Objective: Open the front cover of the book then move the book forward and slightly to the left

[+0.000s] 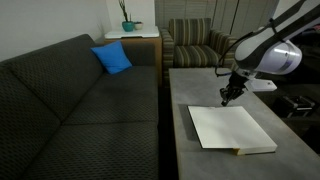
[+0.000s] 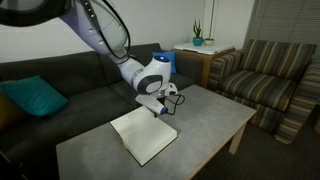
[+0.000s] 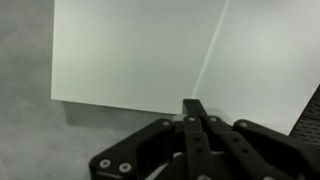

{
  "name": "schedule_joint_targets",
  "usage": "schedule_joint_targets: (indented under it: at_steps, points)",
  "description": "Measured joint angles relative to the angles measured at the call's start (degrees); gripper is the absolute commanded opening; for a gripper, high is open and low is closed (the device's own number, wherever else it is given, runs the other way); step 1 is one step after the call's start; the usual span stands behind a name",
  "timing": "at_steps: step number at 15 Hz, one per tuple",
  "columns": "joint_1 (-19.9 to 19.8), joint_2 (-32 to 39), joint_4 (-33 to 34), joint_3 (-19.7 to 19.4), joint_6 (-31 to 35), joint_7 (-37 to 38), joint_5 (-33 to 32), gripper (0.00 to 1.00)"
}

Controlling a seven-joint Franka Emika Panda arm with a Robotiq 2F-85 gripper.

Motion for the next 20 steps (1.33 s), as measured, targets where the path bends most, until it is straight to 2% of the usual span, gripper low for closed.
schedule_joint_targets:
  at_steps: [14,20]
  points:
    - [0.0,0.0,0.1,0.1,0.4,0.6,-1.4,0.0]
    - [0.4,-0.1,0.2,-0.6,3.2,2.8,-3.4,0.0]
